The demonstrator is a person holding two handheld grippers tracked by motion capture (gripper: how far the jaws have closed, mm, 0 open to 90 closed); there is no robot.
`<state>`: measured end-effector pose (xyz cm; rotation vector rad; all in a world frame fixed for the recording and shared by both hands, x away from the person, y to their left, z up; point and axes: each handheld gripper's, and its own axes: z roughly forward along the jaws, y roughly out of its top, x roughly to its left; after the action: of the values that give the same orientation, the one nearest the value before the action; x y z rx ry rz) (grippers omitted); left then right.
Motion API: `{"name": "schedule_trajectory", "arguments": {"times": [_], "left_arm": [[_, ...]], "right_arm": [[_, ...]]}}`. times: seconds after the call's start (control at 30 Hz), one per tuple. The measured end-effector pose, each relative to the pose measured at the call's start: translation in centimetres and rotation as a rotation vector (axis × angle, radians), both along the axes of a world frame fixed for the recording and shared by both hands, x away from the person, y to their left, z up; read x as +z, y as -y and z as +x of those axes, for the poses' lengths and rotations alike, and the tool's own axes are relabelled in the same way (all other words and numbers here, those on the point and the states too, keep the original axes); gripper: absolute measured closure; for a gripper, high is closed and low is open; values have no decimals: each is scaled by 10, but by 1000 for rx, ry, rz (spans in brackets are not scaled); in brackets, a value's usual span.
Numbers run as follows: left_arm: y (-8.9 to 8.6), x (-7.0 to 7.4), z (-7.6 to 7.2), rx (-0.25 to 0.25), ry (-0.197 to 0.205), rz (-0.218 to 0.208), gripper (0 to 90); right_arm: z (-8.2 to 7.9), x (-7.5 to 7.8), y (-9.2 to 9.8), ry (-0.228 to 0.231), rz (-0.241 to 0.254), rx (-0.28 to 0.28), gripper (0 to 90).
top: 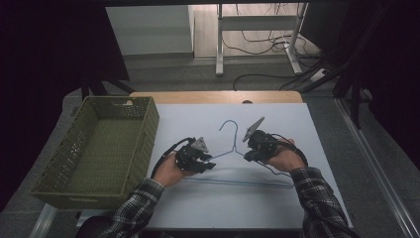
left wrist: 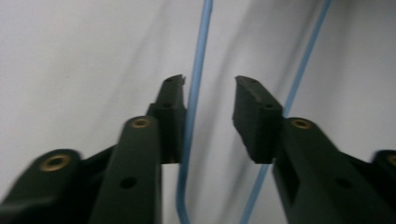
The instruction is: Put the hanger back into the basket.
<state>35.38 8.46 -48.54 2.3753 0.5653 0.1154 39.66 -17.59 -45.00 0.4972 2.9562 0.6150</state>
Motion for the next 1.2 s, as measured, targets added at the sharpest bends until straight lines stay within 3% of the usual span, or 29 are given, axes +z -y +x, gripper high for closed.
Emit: {"name": "schedule_trajectory", "arguments": {"times": [0.1,0.23,0.4,0.57,0.67,0.9,1.13,1.2], "left_arm": [[-4,15,-8,25,-17,-55,476],[-10,35,-17,31,-38,-72,360],[-17,51,-27,33,-72,-69,314],[-24,57,-31,-11,-132,-121,305],[-24,59,-33,-37,-164,-129,355],[-19,59,-31,-116,-250,-116,566],[-10,55,-26,-177,-305,-77,730],[-9,54,-26,-193,-304,-62,848]], "right_arm": [[-8,9,2,23,12,14,874],[-20,22,5,78,30,39,874],[-36,37,9,139,41,79,874],[-53,47,9,184,37,121,874],[-63,50,7,202,42,152,873],[-72,48,-1,220,60,203,873],[-76,46,-7,233,81,246,872],[-77,45,-8,232,83,257,872]]}}
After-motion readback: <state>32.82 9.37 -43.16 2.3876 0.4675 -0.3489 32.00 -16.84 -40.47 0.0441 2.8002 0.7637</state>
